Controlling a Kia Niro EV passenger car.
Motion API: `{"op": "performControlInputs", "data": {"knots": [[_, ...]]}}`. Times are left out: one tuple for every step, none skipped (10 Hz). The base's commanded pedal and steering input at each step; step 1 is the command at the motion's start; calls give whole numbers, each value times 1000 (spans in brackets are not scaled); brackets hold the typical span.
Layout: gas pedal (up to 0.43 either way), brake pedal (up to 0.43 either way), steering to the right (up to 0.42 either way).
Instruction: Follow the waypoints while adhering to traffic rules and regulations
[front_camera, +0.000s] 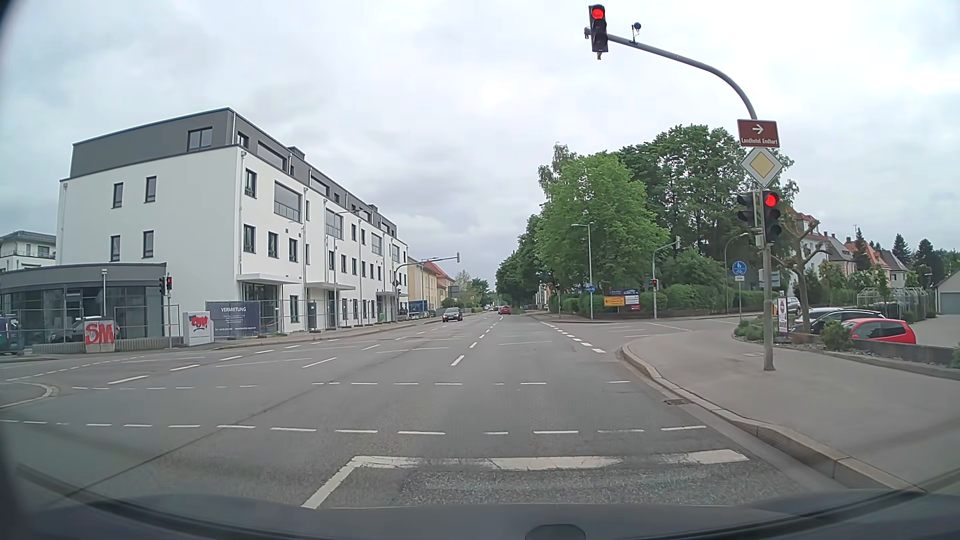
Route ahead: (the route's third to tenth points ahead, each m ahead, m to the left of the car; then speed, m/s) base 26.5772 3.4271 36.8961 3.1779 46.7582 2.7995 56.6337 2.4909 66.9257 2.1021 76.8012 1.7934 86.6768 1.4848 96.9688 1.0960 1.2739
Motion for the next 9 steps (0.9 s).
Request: {"op": "performControlInputs", "data": {"knots": [[0,232,-3],[0,232,-3],[0,232,-3],[0,238,-3],[0,238,-3],[0,238,-3],[0,238,-3],[0,238,-3],[0,238,-3]]}}
